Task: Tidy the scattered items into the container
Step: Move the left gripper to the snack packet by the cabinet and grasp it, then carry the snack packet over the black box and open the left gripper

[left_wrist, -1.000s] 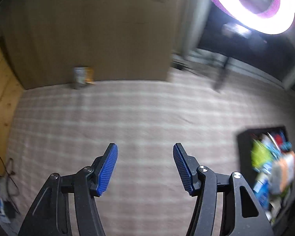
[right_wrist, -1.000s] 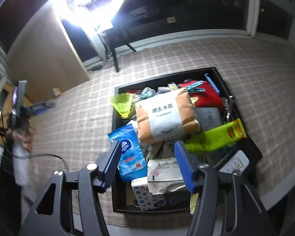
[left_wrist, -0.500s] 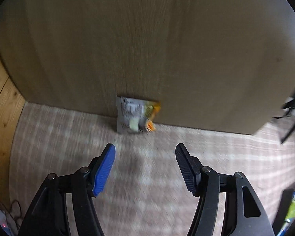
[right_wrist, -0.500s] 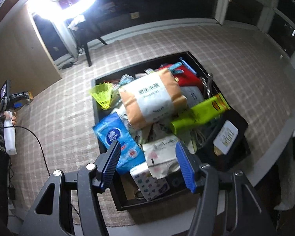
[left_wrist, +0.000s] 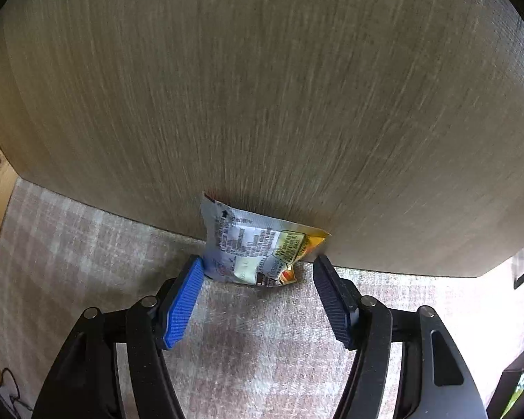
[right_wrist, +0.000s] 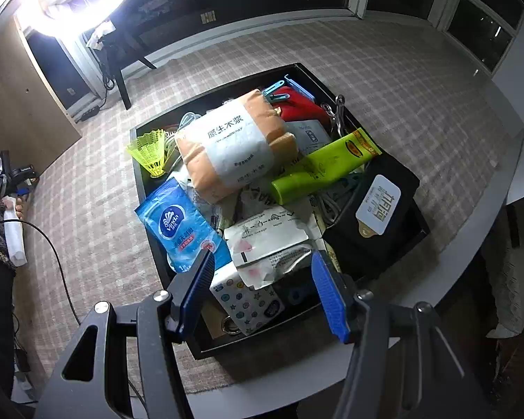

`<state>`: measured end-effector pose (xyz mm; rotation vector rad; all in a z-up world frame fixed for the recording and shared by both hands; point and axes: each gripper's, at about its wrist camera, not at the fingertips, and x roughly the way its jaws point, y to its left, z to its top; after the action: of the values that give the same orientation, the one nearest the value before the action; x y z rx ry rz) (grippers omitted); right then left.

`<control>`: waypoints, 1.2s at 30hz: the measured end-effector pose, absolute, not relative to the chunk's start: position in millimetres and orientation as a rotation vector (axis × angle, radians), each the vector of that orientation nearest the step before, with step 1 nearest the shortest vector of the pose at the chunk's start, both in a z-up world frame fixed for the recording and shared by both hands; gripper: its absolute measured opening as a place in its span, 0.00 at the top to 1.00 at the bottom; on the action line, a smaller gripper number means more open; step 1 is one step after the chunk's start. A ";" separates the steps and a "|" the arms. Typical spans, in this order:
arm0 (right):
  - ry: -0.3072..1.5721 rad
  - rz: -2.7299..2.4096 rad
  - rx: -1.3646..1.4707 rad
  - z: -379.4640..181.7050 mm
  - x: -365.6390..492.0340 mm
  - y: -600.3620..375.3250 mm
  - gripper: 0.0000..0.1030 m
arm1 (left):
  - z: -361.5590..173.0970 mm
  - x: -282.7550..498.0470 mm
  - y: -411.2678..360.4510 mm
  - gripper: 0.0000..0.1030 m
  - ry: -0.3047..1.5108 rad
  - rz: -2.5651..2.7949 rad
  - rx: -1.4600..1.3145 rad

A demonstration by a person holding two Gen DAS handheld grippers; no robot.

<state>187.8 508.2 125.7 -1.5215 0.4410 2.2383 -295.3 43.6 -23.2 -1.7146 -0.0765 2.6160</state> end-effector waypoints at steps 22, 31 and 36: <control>0.486 2.179 -1.437 121.4 226.4 507.6 0.45 | -1.4 -193.1 99.5 0.60 0.101 2.450 -1.597; 0.545 2.111 -1.378 111.5 281.9 531.4 0.45 | 49.3 -73.9 257.9 0.60 0.365 2.109 -1.381; 0.596 2.080 -1.338 107.2 311.2 544.0 0.45 | 68.0 -23.8 340.1 0.60 0.449 1.890 -1.289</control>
<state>311.2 544.0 107.2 -1.3383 0.5961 2.0802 -23.8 340.1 68.0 -1.2892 0.4487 1.8902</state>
